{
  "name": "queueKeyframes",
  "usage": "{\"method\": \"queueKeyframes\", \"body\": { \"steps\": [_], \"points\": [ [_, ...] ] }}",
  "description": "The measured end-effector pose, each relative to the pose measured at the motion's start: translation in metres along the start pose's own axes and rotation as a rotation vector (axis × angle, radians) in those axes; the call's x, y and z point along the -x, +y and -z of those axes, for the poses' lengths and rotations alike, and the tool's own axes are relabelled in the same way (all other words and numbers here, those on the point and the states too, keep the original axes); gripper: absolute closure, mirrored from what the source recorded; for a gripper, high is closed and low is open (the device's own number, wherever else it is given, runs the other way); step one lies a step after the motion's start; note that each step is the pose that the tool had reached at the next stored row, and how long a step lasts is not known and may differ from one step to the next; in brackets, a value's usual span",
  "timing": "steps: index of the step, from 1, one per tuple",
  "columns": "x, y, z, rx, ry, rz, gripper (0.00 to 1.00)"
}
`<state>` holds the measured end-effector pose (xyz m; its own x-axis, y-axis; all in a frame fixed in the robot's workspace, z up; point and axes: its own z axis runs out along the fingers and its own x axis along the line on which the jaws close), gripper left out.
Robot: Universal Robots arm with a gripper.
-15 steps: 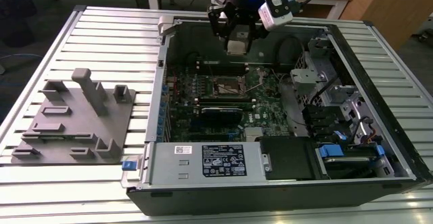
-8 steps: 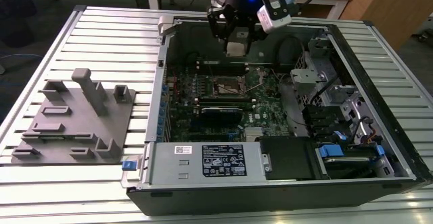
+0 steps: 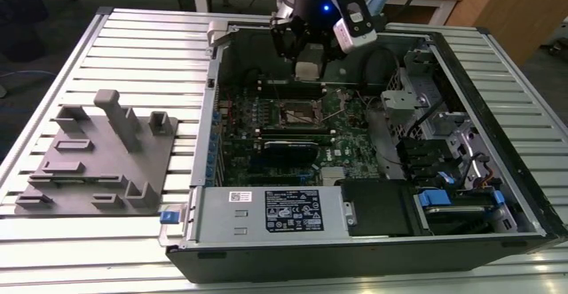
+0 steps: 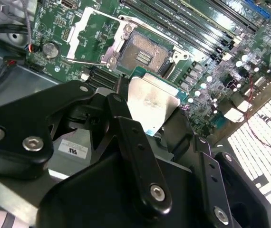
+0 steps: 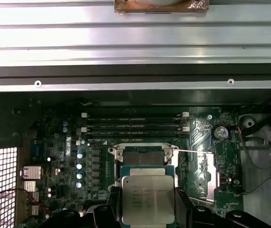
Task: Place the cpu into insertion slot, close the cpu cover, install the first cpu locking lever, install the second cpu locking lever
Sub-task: 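Place the cpu into insertion slot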
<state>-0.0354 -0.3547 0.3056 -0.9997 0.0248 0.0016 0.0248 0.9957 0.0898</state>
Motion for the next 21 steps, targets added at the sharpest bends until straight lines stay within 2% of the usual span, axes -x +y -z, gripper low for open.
{"method": "queueKeyframes", "body": {
  "steps": [3, 16, 21],
  "points": [
    [-0.0001, -0.0004, -0.0044, 0.0001, 0.0, 0.0, 0.46],
    [-0.0001, -0.0005, -0.0048, 0.0, 0.0, 0.0, 0.46],
    [0.0, -0.001, -0.0107, 0.0001, 0.0, 0.0, 0.46]
  ]
}}
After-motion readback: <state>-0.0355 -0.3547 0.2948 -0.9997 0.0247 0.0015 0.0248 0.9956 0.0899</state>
